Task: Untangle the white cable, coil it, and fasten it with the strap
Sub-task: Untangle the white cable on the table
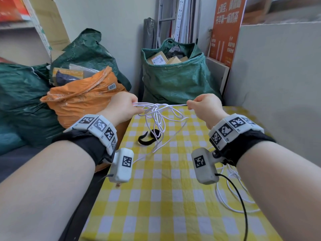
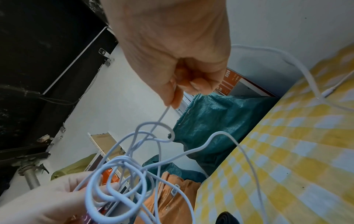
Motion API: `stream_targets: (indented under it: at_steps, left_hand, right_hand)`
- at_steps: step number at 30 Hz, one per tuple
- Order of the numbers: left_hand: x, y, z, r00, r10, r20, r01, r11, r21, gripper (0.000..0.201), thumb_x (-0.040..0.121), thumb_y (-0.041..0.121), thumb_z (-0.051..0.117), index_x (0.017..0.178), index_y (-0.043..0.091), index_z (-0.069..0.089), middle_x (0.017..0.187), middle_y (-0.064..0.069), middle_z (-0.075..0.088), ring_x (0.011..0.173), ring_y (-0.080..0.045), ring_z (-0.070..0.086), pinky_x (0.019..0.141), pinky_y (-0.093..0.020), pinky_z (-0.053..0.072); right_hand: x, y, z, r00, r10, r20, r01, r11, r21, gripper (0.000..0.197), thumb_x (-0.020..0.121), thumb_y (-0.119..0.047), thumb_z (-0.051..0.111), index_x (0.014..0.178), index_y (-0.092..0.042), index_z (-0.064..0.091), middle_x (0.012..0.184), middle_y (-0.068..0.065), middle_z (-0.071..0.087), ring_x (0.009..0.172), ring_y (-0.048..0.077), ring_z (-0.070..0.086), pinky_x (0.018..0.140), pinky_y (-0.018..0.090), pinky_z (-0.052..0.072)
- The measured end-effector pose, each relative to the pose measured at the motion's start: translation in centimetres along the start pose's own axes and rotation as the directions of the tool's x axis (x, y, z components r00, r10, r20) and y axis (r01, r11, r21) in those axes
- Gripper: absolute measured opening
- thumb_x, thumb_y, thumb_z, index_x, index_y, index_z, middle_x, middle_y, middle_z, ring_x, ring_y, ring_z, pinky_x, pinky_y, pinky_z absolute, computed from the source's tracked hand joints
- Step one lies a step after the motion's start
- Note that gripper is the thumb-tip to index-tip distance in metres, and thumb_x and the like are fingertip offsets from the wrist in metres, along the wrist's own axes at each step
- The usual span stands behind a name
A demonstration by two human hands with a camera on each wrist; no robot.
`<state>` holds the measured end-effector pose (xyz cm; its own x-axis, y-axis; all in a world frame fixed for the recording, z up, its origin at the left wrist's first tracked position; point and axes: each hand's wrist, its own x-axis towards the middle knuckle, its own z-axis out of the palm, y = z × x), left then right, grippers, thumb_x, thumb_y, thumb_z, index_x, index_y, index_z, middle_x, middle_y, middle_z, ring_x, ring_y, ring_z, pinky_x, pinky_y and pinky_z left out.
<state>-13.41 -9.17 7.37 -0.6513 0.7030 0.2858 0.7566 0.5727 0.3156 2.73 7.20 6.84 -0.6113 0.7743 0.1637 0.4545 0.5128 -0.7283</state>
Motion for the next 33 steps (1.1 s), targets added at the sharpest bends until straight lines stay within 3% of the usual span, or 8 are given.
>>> stream_targets:
  at_steps: [3,6,10,15,18,21,27,33]
  left_hand:
    - [0.3,-0.2,0.0,0.984,-0.138,0.113,0.144,0.988,-0.054,0.047,0.084,0.033,0.067,0.054,0.013,0.037,0.057,-0.002,0.034,0.057,-0.018,0.034,0.050,-0.032,0.020]
    - [0.0,0.2,-0.2,0.942,-0.169,0.291,0.196,0.978,-0.065,0.004,0.084,0.015,0.063,0.081,0.014,0.061,0.083,-0.002,0.055,0.080,-0.018,0.049,0.056,-0.026,0.035]
    - [0.0,2.7,-0.5,0.950,-0.038,0.310,0.143,0.936,-0.322,0.039,0.084,0.003,0.050,0.120,0.015,0.062,0.121,-0.001,0.057,0.112,-0.015,0.050,0.087,-0.023,0.037]
    - [-0.9,6.3,0.6,0.934,0.163,0.317,0.003,0.886,-0.464,0.026,0.079,0.025,0.062,0.100,0.011,0.070,0.097,-0.003,0.071,0.096,-0.015,0.065,0.091,-0.032,0.048]
    - [-0.6,6.6,1.7,0.911,0.174,0.373,-0.029,0.931,-0.364,0.018,0.093,0.020,0.051,0.093,0.014,0.068,0.073,0.004,0.069,0.075,-0.006,0.063,0.079,-0.028,0.048]
    - [-0.2,6.1,1.9,0.923,0.116,0.368,-0.064,0.986,-0.151,0.024,0.088,0.014,0.049,0.085,0.027,0.068,0.081,0.006,0.069,0.078,-0.007,0.062,0.072,-0.028,0.049]
    - [-0.2,5.4,2.2,0.948,0.082,0.308,-0.084,0.996,-0.006,0.022,0.086,0.016,0.049,0.080,0.029,0.065,0.081,0.008,0.052,0.089,-0.022,0.046,0.082,-0.031,0.041]
    - [-0.6,4.3,1.8,0.969,0.183,0.164,-0.144,0.964,-0.224,0.031,0.077,0.008,0.063,0.103,0.023,0.067,0.104,0.000,0.042,0.096,-0.013,0.046,0.081,-0.025,0.037]
  right_hand:
    - [0.2,-0.3,0.4,1.000,0.008,-0.003,-0.008,0.999,0.035,0.024,0.088,-0.019,0.049,0.069,-0.011,0.063,0.054,0.002,0.045,0.064,0.025,0.047,0.068,0.033,0.046]
    - [0.0,-0.4,1.1,0.997,0.012,0.071,-0.031,0.963,0.269,0.033,0.089,-0.022,0.049,0.058,-0.012,0.054,0.063,0.003,0.051,0.068,0.020,0.053,0.072,0.036,0.058]
    - [-0.7,-1.3,1.3,0.976,-0.074,0.207,-0.019,0.909,0.416,0.036,0.095,-0.021,0.048,0.061,-0.010,0.053,0.068,0.005,0.056,0.065,0.018,0.056,0.070,0.034,0.056]
    - [-1.5,-2.5,1.6,0.946,-0.178,0.271,0.027,0.877,0.480,0.030,0.094,-0.017,0.050,0.066,-0.008,0.057,0.073,0.010,0.061,0.063,0.022,0.059,0.063,0.031,0.057]
    - [-1.2,-2.3,1.2,0.980,-0.145,0.138,0.080,0.915,0.396,0.035,0.093,-0.020,0.051,0.060,-0.009,0.055,0.069,0.009,0.061,0.065,0.021,0.060,0.060,0.030,0.057]
    - [-0.8,-1.4,0.8,0.998,-0.063,0.003,0.058,0.941,0.334,0.038,0.092,-0.022,0.050,0.056,-0.010,0.054,0.060,0.004,0.057,0.059,0.017,0.057,0.061,0.029,0.058]
    - [-0.2,-0.3,1.3,0.997,0.007,-0.079,0.014,0.965,0.261,0.033,0.082,-0.029,0.047,0.063,-0.005,0.059,0.064,0.012,0.050,0.060,0.024,0.050,0.072,0.056,0.055]
    - [0.4,0.3,0.2,0.989,0.125,-0.080,-0.096,0.950,0.298,0.032,0.092,-0.022,0.045,0.069,-0.004,0.059,0.067,0.011,0.059,0.058,0.025,0.064,0.074,0.045,0.059]
